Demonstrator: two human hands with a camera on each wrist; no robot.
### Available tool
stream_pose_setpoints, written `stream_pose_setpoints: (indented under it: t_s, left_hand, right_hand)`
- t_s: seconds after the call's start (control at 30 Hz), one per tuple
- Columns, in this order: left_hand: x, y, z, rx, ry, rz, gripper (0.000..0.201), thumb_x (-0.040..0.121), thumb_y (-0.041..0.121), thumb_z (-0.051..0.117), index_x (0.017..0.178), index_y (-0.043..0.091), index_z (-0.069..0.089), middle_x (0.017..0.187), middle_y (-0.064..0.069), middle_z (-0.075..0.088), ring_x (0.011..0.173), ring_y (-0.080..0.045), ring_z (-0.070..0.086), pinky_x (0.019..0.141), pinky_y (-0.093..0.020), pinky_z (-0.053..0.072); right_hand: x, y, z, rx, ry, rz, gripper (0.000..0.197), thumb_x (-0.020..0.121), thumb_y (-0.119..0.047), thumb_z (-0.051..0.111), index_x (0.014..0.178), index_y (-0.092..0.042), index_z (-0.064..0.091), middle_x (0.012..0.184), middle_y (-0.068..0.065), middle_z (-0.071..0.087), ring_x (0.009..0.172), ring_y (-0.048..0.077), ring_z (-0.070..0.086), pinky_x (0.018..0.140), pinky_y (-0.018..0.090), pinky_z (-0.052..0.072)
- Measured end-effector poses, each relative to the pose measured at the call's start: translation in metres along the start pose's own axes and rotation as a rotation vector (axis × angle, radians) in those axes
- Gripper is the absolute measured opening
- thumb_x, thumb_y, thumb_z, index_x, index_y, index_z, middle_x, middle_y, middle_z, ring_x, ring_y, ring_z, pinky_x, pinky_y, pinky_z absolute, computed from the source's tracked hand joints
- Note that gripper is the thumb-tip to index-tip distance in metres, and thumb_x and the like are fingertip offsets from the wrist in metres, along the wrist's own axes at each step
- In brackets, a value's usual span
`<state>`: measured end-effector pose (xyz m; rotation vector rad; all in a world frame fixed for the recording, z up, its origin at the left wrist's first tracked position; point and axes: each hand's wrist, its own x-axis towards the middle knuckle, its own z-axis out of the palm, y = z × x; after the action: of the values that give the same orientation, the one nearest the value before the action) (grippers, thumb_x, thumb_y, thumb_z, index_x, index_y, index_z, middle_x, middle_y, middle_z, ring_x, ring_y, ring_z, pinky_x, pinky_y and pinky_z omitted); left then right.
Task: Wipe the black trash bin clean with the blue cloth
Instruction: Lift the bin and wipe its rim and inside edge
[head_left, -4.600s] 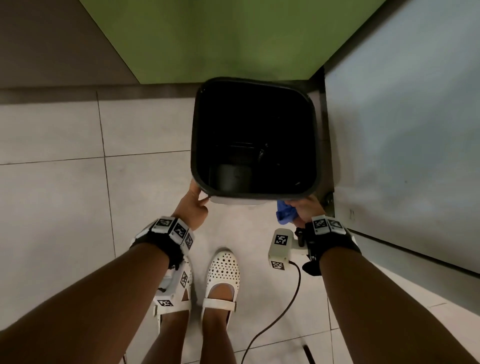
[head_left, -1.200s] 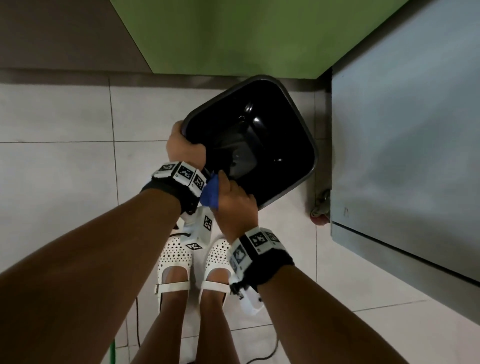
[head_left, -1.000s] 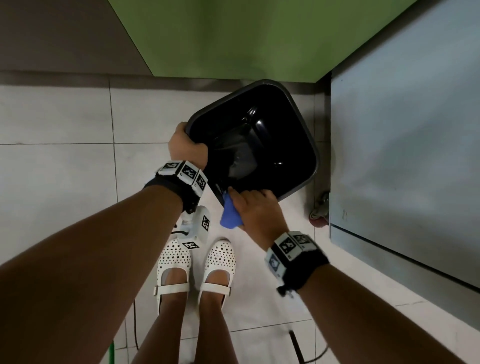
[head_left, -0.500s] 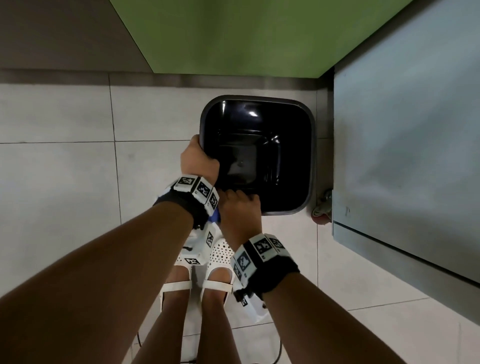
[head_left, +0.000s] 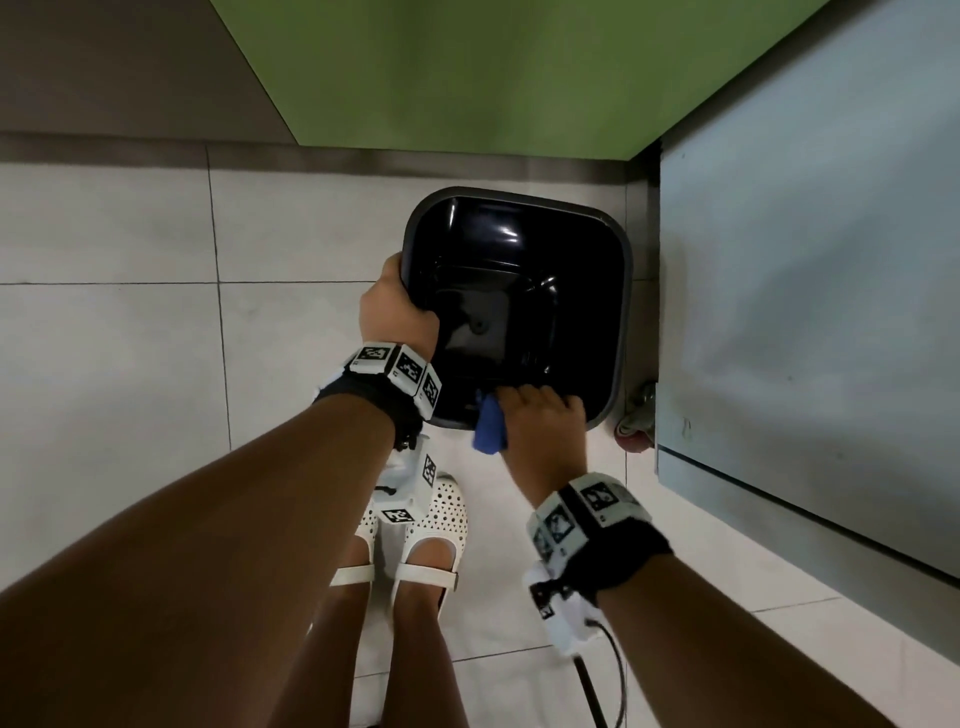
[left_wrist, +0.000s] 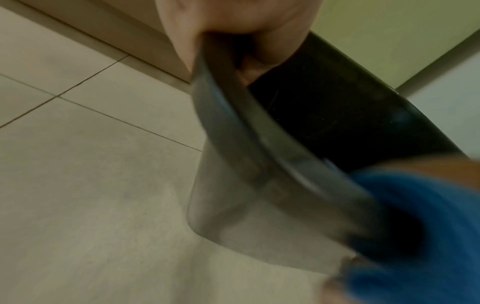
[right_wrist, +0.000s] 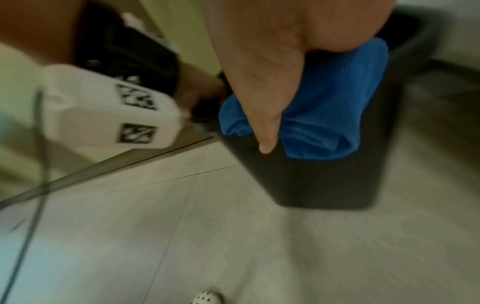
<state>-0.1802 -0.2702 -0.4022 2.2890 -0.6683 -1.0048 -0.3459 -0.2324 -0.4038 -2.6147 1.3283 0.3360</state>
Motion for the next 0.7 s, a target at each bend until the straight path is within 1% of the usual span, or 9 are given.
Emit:
stream_pose_setpoints:
  t_s: [0.1, 0.2, 0.3, 0.37, 0.47, 0.5, 0.57, 0.63, 0.7]
  left_hand:
    - [0.001, 0.0, -0.001, 0.027, 0.012, 0.003, 0.037, 0.081, 0.003, 0.047, 0.118, 0.005, 0.053, 0.107, -0.021, 0.066, 0.099, -0.038, 0.06, 0.082, -0.035, 0.048]
    - [0.006, 0.0, -0.003, 0.082, -0.001, 0.041, 0.038, 0.083, 0.005, 0.048, 0.121, 0.003, 0.051, 0.112, -0.023, 0.064, 0.104, -0.039, 0.059, 0.085, -0.037, 0.047]
    - [0.01, 0.001, -0.003, 0.103, -0.029, 0.065, 0.039, 0.083, 0.007, 0.049, 0.122, 0.005, 0.051, 0.114, -0.021, 0.064, 0.106, -0.038, 0.058, 0.084, -0.034, 0.045]
    - [0.013, 0.001, -0.004, 0.104, -0.037, 0.078, 0.037, 0.082, 0.008, 0.05, 0.119, 0.007, 0.052, 0.111, -0.019, 0.065, 0.104, -0.037, 0.059, 0.081, -0.032, 0.045]
    - [0.018, 0.006, -0.005, 0.12, -0.094, 0.136, 0.034, 0.082, 0.009, 0.049, 0.116, 0.005, 0.053, 0.107, -0.02, 0.066, 0.1, -0.038, 0.059, 0.077, -0.03, 0.043]
    - [0.021, 0.01, -0.006, 0.147, -0.118, 0.162, 0.034, 0.082, 0.01, 0.048, 0.115, 0.005, 0.052, 0.107, -0.02, 0.065, 0.1, -0.038, 0.059, 0.075, -0.029, 0.041]
    - [0.029, 0.016, -0.007, 0.228, -0.164, 0.18, 0.038, 0.083, 0.015, 0.048, 0.12, 0.008, 0.047, 0.108, -0.02, 0.065, 0.099, -0.039, 0.059, 0.077, -0.031, 0.042]
    - [0.036, 0.016, -0.009, 0.292, -0.162, 0.106, 0.052, 0.082, 0.018, 0.05, 0.131, 0.017, 0.036, 0.113, -0.017, 0.064, 0.104, -0.038, 0.059, 0.091, -0.042, 0.047]
    - [0.033, 0.01, -0.013, 0.288, -0.073, -0.016, 0.068, 0.08, 0.021, 0.056, 0.139, 0.02, 0.023, 0.117, -0.014, 0.062, 0.109, -0.035, 0.058, 0.1, -0.05, 0.042]
  right_hand:
    - [0.02, -0.052, -0.005, 0.13, -0.016, -0.066, 0.042, 0.03, -0.02, 0.086, 0.066, -0.015, 0.066, 0.057, 0.0, 0.062, 0.051, 0.021, 0.061, 0.055, 0.026, 0.048]
    - [0.028, -0.063, -0.002, 0.175, 0.002, -0.087, 0.044, 0.037, -0.022, 0.088, 0.075, -0.013, 0.067, 0.057, 0.0, 0.062, 0.051, 0.02, 0.061, 0.053, 0.026, 0.048]
    - [0.013, -0.026, 0.005, 0.131, 0.012, -0.103, 0.049, 0.043, -0.025, 0.086, 0.088, -0.017, 0.068, 0.063, -0.002, 0.064, 0.055, 0.02, 0.062, 0.053, 0.025, 0.046]
    - [0.002, 0.011, 0.007, 0.074, 0.019, -0.112, 0.058, 0.041, -0.027, 0.087, 0.095, -0.017, 0.069, 0.066, -0.002, 0.065, 0.058, 0.02, 0.064, 0.055, 0.025, 0.048]
    - [-0.008, 0.055, 0.006, -0.029, 0.077, -0.185, 0.062, 0.042, -0.021, 0.089, 0.099, -0.007, 0.068, 0.071, 0.003, 0.069, 0.061, 0.024, 0.066, 0.067, 0.031, 0.053]
    - [-0.009, 0.059, 0.005, -0.061, 0.068, -0.183, 0.061, 0.043, -0.019, 0.089, 0.098, -0.005, 0.068, 0.07, 0.005, 0.069, 0.061, 0.025, 0.066, 0.07, 0.032, 0.054]
    - [-0.005, 0.049, 0.003, -0.072, 0.044, -0.099, 0.048, 0.044, -0.016, 0.088, 0.087, -0.008, 0.068, 0.062, 0.004, 0.066, 0.055, 0.024, 0.063, 0.065, 0.03, 0.052]
    - [-0.001, 0.025, 0.005, -0.019, 0.039, -0.02, 0.032, 0.045, -0.014, 0.084, 0.071, -0.014, 0.064, 0.054, 0.001, 0.061, 0.048, 0.023, 0.059, 0.057, 0.025, 0.047]
    - [0.006, -0.007, 0.01, 0.054, 0.016, 0.034, 0.03, 0.043, -0.015, 0.081, 0.066, -0.015, 0.063, 0.05, 0.0, 0.059, 0.045, 0.022, 0.057, 0.052, 0.023, 0.044]
